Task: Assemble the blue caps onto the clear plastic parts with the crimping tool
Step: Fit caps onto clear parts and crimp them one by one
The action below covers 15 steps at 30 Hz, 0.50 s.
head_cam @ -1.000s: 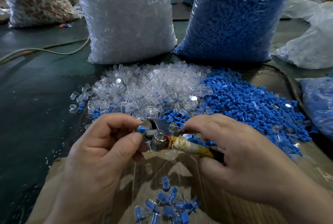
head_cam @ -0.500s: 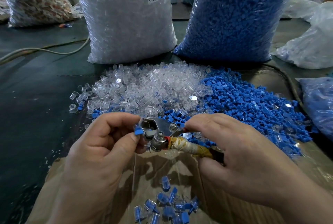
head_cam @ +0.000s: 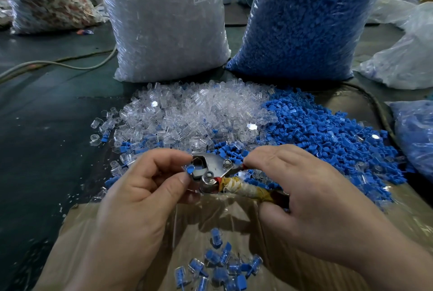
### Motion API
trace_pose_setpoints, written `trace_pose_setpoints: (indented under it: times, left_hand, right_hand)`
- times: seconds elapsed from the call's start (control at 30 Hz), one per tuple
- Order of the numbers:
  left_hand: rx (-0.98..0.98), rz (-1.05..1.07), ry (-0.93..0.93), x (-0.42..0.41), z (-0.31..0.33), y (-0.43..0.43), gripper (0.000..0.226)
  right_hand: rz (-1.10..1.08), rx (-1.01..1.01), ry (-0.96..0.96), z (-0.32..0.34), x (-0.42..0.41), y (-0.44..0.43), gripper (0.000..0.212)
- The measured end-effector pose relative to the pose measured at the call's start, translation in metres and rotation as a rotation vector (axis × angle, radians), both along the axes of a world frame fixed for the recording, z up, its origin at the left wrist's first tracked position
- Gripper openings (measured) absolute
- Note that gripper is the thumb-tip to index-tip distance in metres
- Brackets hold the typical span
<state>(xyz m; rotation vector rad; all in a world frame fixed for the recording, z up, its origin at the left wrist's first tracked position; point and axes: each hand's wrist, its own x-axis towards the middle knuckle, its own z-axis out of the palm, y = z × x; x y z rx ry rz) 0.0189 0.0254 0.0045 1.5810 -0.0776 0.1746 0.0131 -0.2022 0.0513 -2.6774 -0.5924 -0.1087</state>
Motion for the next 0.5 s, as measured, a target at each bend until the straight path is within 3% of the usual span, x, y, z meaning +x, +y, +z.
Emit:
trace_pose_setpoints:
  times: [0.27, 0.5]
  left_hand:
    - [-0.038, -0.047, -0.02, 0.0, 0.005, -0.005, 0.023]
    - [0.073, -0.007, -0.09, -0.004, 0.009, -0.008, 0.025]
  right_hand:
    - [-0.018, -0.02, 0.003, -0.001, 0.0, 0.002, 0.064]
    - [-0.006, -0.025, 0.035, -0.001, 0.001, -0.001, 0.062]
